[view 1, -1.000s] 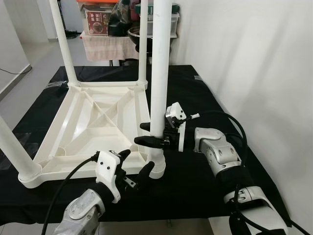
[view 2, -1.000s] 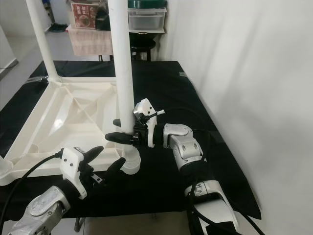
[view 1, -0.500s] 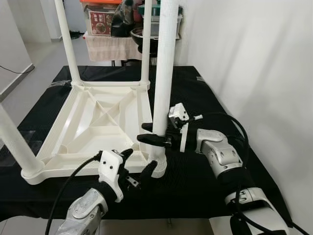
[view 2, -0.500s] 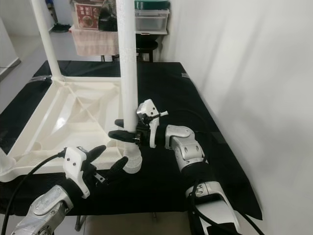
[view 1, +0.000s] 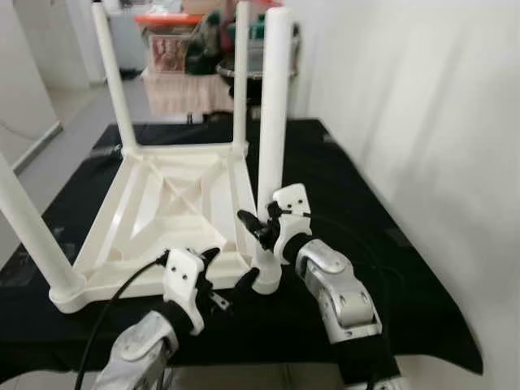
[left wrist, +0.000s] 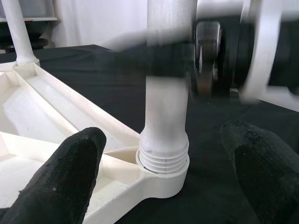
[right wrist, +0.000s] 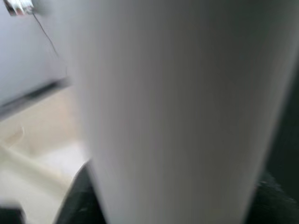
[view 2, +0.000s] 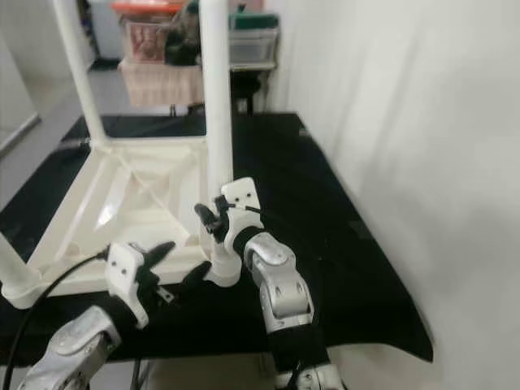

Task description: Building children table

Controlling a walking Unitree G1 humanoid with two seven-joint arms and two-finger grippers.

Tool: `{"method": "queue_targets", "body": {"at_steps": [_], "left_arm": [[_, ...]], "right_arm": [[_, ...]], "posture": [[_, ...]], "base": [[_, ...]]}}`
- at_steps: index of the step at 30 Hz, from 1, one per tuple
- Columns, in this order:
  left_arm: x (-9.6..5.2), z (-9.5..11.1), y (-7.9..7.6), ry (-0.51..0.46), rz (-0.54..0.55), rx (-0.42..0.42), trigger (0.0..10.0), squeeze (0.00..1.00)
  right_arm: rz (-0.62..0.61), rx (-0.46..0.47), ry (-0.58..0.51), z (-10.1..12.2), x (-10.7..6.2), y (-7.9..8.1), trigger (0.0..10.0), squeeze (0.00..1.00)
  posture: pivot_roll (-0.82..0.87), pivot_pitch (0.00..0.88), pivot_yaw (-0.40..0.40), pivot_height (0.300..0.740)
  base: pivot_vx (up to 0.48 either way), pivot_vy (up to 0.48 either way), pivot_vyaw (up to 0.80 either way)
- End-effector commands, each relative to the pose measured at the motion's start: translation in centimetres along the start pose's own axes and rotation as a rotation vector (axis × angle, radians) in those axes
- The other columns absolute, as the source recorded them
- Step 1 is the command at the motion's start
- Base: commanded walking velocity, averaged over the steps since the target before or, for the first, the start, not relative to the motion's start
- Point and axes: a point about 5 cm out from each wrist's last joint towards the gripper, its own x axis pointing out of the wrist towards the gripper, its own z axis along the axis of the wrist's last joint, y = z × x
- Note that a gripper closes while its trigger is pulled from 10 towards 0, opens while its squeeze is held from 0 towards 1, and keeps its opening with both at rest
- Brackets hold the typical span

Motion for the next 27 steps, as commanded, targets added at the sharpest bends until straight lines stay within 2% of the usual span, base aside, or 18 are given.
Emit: {"method": "queue_targets", "body": {"at_steps": [1,2,3,4,5,6,8,12,14,18,21,24,25,26,27], "left_arm": [[-0.3,-0.2,0.1,0.026,0.017,0.016,10.0,0.00],[-0.4,-0.2,-0.1,0.033,0.012,0.026,10.0,0.00],[-0.4,-0.2,-0.1,0.033,0.012,0.026,10.0,0.00],[-0.6,-0.3,-0.3,0.040,0.001,0.031,10.0,0.00],[-0.8,-0.3,-0.8,0.050,-0.027,0.029,10.0,0.00],[-0.8,-0.3,-0.8,0.050,-0.027,0.029,10.0,0.00],[-1.3,-0.5,-2.0,0.066,-0.090,-0.005,10.0,0.00],[-1.6,-0.6,-2.7,0.070,-0.116,-0.015,10.0,0.00],[-1.8,-0.6,-3.1,0.068,-0.114,-0.029,10.0,0.00],[-2.1,-0.6,-3.1,0.065,-0.094,-0.026,10.0,0.00],[-2.7,-0.7,-2.5,0.018,-0.015,-0.071,10.0,0.00],[-2.7,-0.7,-2.5,0.011,-0.008,-0.080,10.0,0.00],[-2.6,-0.5,-2.3,0.003,0.000,-0.083,10.0,0.00],[-2.6,-0.5,-2.3,0.003,0.000,-0.083,10.0,0.00],[-2.6,-0.4,-2.2,-0.004,0.010,-0.083,10.0,0.00]], "right_arm": [[0.156,0.027,-0.058,1.3,0.5,-0.4,10.0,1.00],[0.243,0.028,-0.095,2.3,0.6,-0.5,10.0,1.00],[0.243,0.028,-0.095,2.3,0.6,-0.5,10.0,1.00],[0.320,0.027,-0.110,2.9,0.6,-0.7,10.0,1.00],[0.404,-0.001,-0.119,3.6,0.5,-0.8,10.0,0.00],[0.404,-0.001,-0.119,3.6,0.5,-0.8,10.0,0.00],[0.576,-0.107,-0.131,4.6,0.2,-1.2,10.0,0.00],[0.673,-0.151,-0.105,4.9,0.1,-1.8,10.0,0.00],[0.718,-0.131,-0.071,4.9,0.1,-2.5,0.0,0.00],[0.695,-0.131,-0.063,4.7,0.2,-2.8,0.0,0.00],[0.508,-0.134,-0.015,3.3,0.1,-4.0,0.0,0.00],[0.485,-0.136,-0.008,3.1,0.0,-4.2,0.0,0.00],[0.404,-0.111,0.004,2.5,-0.1,-4.3,0.0,0.00],[0.404,-0.111,0.004,2.5,-0.1,-4.3,0.0,0.00],[0.324,-0.080,0.030,1.8,-0.2,-4.4,0.0,0.00]], "posture": [[-0.01,0.000,-0.027,0.740],[-0.01,0.000,-0.027,0.740],[-0.01,0.000,-0.027,0.740],[-0.02,0.000,-0.024,0.740],[-0.02,0.000,-0.027,0.740],[-0.02,0.000,-0.027,0.740],[-0.02,0.000,-0.026,0.740],[-0.01,0.000,-0.025,0.740],[-0.01,0.000,-0.025,0.740],[-0.02,0.000,-0.025,0.740],[-0.01,0.000,-0.039,0.740],[-0.01,0.000,-0.039,0.740],[-0.02,0.000,-0.041,0.740],[-0.02,0.000,-0.041,0.740],[-0.02,0.002,-0.041,0.740]], "base": [[0.000,0.000,0.00],[0.000,0.000,0.00],[0.000,0.000,0.00],[0.000,0.000,0.00],[0.000,0.000,0.00],[0.000,0.000,0.00],[0.000,0.000,0.00],[0.000,0.000,0.00],[0.000,0.000,0.00],[0.000,0.000,0.00],[0.000,0.000,0.00],[0.000,0.000,0.00],[0.000,0.000,0.00],[0.000,0.000,0.00],[0.000,0.000,0.00]]}}
